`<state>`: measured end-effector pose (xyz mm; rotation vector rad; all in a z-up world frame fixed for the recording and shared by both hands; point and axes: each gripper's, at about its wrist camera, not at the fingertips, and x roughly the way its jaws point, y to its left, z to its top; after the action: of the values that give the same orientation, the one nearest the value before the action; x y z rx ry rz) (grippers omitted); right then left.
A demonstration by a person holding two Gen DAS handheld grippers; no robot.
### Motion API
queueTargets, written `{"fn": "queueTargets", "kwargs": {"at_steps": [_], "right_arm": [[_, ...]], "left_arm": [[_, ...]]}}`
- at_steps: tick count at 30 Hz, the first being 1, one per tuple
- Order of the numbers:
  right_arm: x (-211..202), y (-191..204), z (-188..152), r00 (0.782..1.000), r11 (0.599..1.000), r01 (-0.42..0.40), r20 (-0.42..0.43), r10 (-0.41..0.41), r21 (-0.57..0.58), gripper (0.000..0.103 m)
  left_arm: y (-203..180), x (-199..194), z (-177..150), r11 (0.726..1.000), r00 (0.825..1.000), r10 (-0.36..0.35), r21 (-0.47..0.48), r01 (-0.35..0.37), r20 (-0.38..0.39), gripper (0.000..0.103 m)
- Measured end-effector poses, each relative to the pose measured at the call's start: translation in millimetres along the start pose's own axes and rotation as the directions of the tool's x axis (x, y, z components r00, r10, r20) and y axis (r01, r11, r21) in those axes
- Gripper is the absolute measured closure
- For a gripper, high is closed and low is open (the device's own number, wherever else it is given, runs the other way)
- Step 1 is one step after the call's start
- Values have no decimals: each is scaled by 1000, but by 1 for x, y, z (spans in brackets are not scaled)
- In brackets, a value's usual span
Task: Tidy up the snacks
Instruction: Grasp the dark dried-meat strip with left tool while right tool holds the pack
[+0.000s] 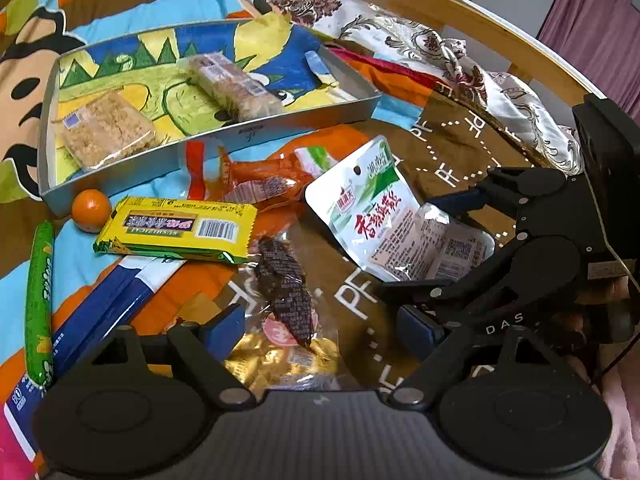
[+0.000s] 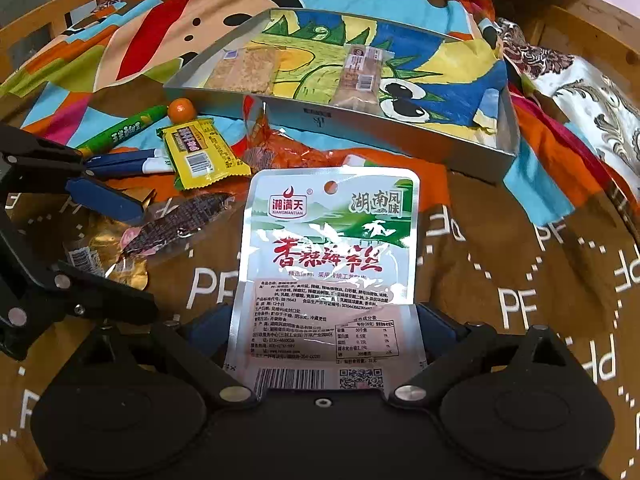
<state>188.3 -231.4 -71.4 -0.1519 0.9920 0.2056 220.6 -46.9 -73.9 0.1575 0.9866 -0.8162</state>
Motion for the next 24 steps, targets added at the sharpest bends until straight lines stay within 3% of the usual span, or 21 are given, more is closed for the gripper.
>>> {"fn": "queueTargets", "kwargs": {"at_steps": [4,10,15,19,24], "right_arm": [[1,0,0,1000,1000,-1,0,1,-5,4],[1,8,-4,1000,997,17,-24,-19,-80,1],[3,6,-5,999,998,22,-25,-23,-51,1],[2,8,-6,999,998,37,-18,-38,-45,4],[-4,6,-8,999,999,33,-19,-33,-24,5]], "left_arm": [[-1,2,4,999,999,50,-18,-49,14,15],[10,18,12,995,997,70,-76,-69,17,15],[6,29,12,994,994,105,-34,-105,1,17],[-2,29,9,988,988,154,9,-154,0,30],[-4,20,6,989,989,145,-13,-145,-1,46]]}}
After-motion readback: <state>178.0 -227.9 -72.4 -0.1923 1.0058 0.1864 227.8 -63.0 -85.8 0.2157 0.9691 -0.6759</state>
